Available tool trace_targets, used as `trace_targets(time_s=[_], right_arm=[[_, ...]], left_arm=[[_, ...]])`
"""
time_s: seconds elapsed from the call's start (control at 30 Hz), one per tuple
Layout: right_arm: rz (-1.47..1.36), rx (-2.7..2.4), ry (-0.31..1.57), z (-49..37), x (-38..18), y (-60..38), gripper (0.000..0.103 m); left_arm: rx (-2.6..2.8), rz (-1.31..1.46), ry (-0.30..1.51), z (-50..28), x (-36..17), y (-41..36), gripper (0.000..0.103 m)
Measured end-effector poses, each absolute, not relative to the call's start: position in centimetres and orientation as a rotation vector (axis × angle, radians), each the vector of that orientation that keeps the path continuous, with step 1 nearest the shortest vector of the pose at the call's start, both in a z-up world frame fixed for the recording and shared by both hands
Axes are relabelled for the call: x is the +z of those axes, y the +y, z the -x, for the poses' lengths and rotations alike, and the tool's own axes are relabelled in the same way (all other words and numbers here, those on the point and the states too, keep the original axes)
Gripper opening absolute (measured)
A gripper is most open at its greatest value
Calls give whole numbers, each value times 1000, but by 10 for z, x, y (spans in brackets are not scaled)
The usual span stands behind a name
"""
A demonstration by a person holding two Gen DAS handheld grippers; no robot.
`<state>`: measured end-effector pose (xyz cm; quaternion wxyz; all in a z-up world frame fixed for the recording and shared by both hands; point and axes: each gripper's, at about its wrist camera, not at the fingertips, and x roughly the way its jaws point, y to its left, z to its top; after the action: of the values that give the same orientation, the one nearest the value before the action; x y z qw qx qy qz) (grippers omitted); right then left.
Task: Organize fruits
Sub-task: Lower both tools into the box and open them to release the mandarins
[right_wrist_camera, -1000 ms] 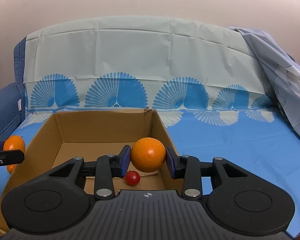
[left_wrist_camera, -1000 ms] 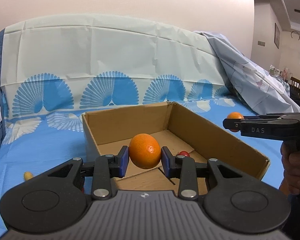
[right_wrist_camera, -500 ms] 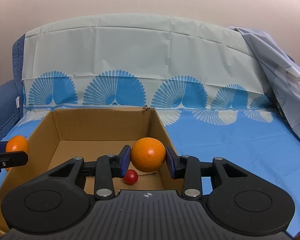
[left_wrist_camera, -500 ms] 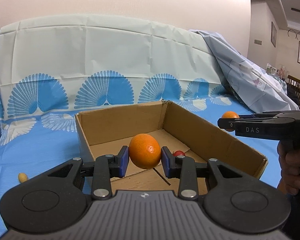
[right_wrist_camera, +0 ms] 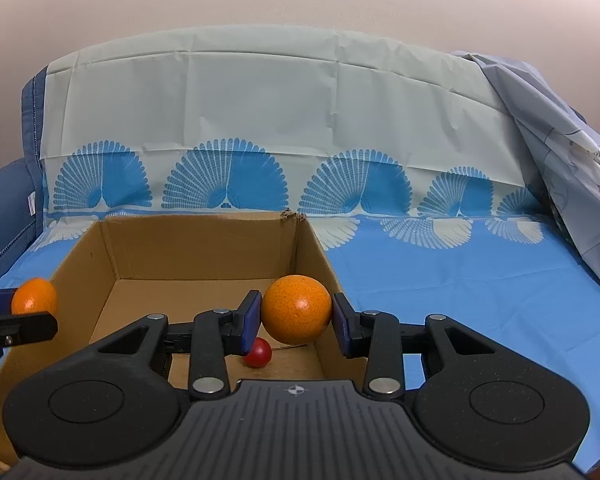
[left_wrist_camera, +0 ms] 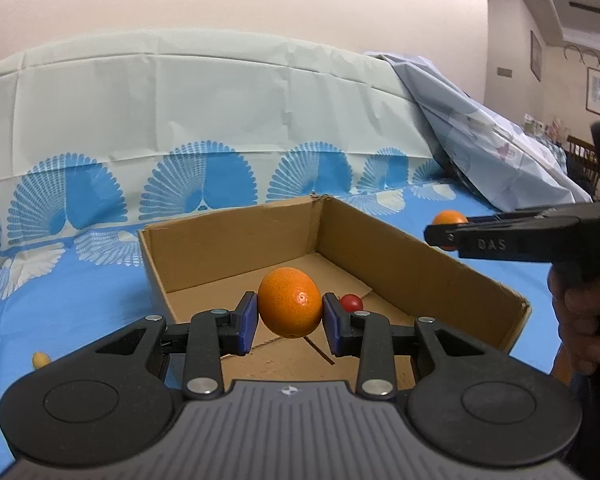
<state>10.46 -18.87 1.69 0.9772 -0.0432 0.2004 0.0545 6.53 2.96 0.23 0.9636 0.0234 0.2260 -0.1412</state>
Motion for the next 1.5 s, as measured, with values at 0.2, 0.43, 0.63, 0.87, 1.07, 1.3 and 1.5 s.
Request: trace_targets(time_s=[0.2, 0.43, 0.63, 0.87, 1.07, 1.3, 1.5], right_arm=[[91, 112, 408, -105, 16, -187, 39], [95, 111, 416, -106, 15, -186, 39], [98, 111, 419, -106, 14, -186, 39], [98, 111, 420, -107, 15, -186, 39], [102, 112, 421, -107, 14, -185, 39], [109, 118, 422, -107, 12, -184, 39], [111, 120, 424, -107, 12, -183, 39]], left_arm=[[-307, -66, 462, -65, -1, 24, 38], [-318, -81, 465, -64, -2, 19, 38], [-323, -97, 470, -64, -3, 16, 38], [-327, -108, 473, -64, -4, 14, 38], [-333, -119, 475, -63, -5, 10, 38], [-342, -130, 475, -63, -6, 8, 38], [-343, -137, 476, -63, -6, 6, 38]])
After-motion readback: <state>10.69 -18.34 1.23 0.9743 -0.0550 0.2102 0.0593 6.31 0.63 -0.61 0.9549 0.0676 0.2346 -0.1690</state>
